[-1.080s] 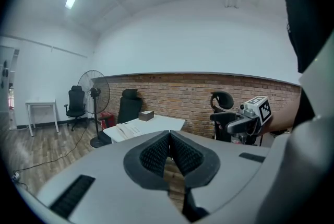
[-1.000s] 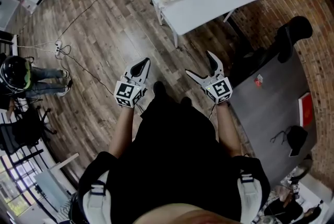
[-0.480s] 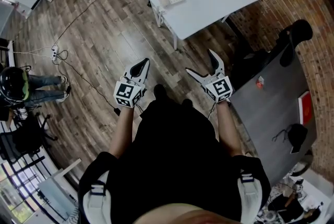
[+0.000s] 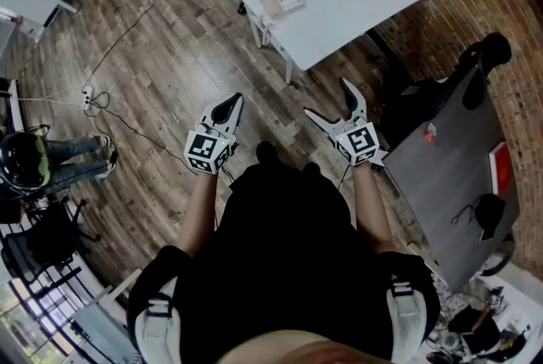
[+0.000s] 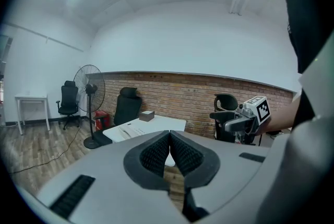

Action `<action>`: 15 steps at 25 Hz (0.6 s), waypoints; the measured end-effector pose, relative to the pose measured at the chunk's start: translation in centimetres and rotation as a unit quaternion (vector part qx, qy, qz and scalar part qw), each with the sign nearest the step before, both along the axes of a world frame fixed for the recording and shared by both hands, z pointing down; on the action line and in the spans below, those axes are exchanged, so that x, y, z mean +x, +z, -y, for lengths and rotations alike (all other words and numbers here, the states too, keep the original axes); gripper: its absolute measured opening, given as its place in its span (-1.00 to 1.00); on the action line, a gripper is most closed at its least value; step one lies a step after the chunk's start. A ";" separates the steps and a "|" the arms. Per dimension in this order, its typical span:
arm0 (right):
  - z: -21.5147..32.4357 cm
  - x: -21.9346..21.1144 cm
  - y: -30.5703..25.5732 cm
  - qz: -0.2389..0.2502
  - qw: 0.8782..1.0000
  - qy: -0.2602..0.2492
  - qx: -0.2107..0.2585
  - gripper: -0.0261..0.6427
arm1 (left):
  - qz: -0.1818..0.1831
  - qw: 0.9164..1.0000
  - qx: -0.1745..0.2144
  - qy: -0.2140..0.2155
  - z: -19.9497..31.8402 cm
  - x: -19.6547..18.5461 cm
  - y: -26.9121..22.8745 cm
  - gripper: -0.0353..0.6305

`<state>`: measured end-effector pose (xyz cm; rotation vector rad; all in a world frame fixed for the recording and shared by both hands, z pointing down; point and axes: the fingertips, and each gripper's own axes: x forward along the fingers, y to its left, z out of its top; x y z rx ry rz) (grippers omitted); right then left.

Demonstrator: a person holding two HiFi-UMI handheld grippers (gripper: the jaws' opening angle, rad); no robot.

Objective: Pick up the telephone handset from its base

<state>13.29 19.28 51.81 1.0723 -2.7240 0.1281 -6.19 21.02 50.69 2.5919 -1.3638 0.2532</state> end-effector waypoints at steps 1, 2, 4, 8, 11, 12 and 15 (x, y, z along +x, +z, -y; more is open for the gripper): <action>0.2 -0.4 0.1 -0.001 1.000 0.003 0.000 0.54 | 0.000 1.000 0.000 0.003 0.3 -0.4 0.1 -0.83; 0.4 -0.7 0.1 -0.002 1.000 0.006 0.000 0.54 | 0.000 1.000 0.000 0.006 0.5 -0.8 0.1 -0.83; 0.7 -1.3 0.2 -0.002 1.000 0.012 -0.001 0.53 | 0.001 1.000 0.000 0.012 0.9 -1.4 0.0 -0.83; 1.3 -2.5 0.5 0.000 1.000 0.026 -0.002 0.52 | 0.005 1.000 0.004 0.022 1.5 -3.0 -0.1 -0.83; 1.6 -3.5 0.8 0.000 0.999 0.033 0.001 0.52 | 0.006 1.000 0.006 0.026 1.8 -4.3 0.0 -0.83; 1.7 -3.9 0.8 -0.001 0.999 0.035 0.001 0.52 | 0.007 1.000 0.006 0.027 1.8 -4.8 0.1 -0.83; 2.0 -4.8 1.0 -0.002 0.999 0.041 0.001 0.51 | 0.008 1.000 0.003 0.030 2.0 -5.9 0.4 -0.83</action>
